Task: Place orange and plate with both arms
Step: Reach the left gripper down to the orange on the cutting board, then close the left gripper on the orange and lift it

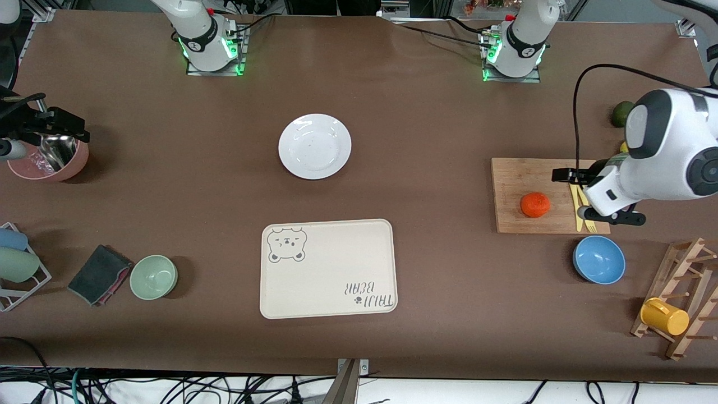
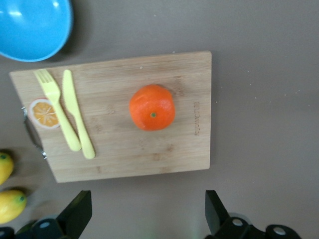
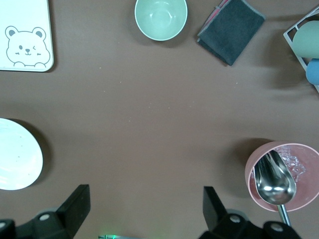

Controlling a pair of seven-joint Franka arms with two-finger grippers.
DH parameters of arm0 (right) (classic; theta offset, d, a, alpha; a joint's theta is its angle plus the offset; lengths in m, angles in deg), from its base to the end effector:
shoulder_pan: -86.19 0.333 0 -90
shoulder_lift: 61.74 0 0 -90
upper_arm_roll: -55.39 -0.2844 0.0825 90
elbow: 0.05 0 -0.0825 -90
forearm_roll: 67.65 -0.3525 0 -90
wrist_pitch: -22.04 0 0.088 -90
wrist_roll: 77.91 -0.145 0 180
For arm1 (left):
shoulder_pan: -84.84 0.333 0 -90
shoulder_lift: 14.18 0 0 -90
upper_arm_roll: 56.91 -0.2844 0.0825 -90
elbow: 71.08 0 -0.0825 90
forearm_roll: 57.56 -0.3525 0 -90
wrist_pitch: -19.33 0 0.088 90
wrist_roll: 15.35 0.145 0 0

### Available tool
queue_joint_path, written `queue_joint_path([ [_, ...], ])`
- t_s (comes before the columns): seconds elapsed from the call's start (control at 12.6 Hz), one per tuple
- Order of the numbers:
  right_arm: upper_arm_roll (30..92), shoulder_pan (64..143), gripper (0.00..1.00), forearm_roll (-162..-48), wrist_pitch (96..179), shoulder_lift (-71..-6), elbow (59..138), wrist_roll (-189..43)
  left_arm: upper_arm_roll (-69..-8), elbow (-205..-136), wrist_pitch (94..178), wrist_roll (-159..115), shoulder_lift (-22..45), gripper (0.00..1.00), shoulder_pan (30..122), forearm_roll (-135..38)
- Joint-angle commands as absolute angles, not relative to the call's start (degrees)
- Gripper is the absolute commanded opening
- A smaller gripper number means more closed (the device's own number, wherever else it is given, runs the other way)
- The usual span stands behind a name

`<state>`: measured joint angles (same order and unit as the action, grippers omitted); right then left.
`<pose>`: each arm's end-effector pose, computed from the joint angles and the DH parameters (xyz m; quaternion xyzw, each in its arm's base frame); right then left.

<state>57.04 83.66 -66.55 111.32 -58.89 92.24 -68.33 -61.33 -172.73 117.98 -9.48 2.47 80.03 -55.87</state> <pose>0.5262 -0.0410 0.5103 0.9975 0.0474 -0.0520 0.0041 0.5441 -0.0090 0.3216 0.9842 -0.0489 -0.1698 0.0110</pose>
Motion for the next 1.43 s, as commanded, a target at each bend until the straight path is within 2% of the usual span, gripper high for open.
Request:
queue_joint_path([
  [0.0, 56.89, 83.38, 1.0, -66.6, 110.72, -58.93, 91.79, -68.68, -60.51, -184.15, 127.74, -9.55, -2.57, 1.0, 80.1, -58.44],
  [0.16, 57.06, 83.38, 1.0, -66.6, 110.72, -58.93, 91.79, -68.68, -60.16, -191.46, 135.75, -9.72, -4.16, 1.0, 80.1, -60.27],
  [0.32, 57.06, 83.38, 1.0, -66.6, 110.72, -58.93, 91.79, -68.68, -60.16, -194.38, 141.21, -9.81, -3.73, 1.0, 80.53, -60.28],
  [0.56, 57.06, 83.38, 1.0, -66.6, 110.63, -58.93, 91.79, -68.68, -60.16, -194.21, 145.61, -11.39, 0.66, 1.0, 80.89, -59.49],
  [1.35, 56.98, 83.38, 1.0, -66.6, 110.19, -59.19, 91.88, -68.76, -60.16, -189.91, 149.05, -15.79, 9.9, 1.0, 80.53, -59.23],
])
